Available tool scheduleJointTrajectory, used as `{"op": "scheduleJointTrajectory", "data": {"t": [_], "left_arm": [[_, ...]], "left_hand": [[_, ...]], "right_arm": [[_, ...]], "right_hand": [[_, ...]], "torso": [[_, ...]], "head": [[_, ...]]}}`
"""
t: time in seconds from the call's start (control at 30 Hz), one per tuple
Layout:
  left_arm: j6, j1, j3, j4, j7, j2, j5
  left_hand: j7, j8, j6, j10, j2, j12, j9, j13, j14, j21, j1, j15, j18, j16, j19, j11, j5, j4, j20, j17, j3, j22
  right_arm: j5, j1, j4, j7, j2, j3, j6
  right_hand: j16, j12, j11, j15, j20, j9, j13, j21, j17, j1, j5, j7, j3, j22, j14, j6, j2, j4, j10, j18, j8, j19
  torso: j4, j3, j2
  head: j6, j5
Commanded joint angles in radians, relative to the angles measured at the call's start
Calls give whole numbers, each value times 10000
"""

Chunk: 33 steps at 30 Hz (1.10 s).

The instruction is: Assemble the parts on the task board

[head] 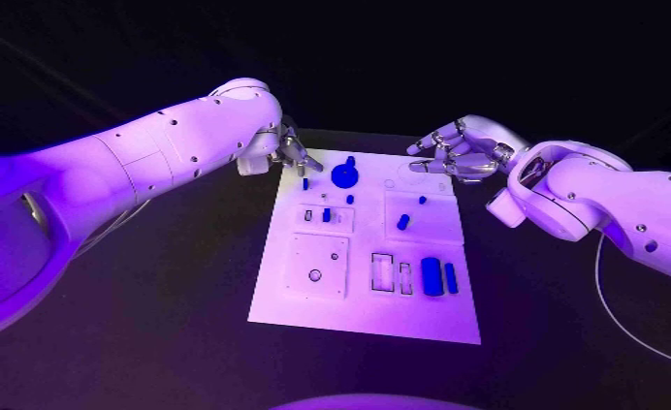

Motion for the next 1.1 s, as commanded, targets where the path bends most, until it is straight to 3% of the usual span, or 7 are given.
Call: {"op": "scheduleJointTrajectory", "data": {"t": [0.03,0.7,1.1], "left_arm": [[431,-2,-5,-114,282,65,-209],[1328,-7,-63,-279,143,156,-105],[1435,-12,-76,-286,172,193,-21]], "left_hand": [[-6,-35,68,-45,6,-12,-8,-9,1049,48,67,55,-9,24,196,44,10,-3,65,2628,-62,208],[-42,-16,236,-14,190,47,-93,28,1049,82,375,40,-17,24,211,18,12,-50,66,2628,-153,270],[-59,-12,294,4,312,74,-143,38,1049,67,640,26,-13,24,207,2,10,-95,55,2628,-173,263]], "right_arm": [[8,-6,-7,93,18,1,153],[7,-6,-22,91,29,1,199],[7,-6,-37,94,49,1,221]], "right_hand": [[-68,27,-14,-6,7,-14,-2,-43,-8,-20,30,-12,-49,-9,505,-10,92,31,-50,3,66,-92],[-68,27,-14,-6,7,-14,-2,-43,-8,-20,30,-12,-49,-9,505,-10,92,31,-50,3,66,-92],[-70,62,-15,-7,6,-14,21,-42,-7,-4,38,-12,-51,-2,505,-10,110,34,-32,2,72,-89]], "torso": [[6,10,-6],[12,3,-6],[8,5,-2]], "head": [[-16,23],[-41,30],[-66,41]]}}
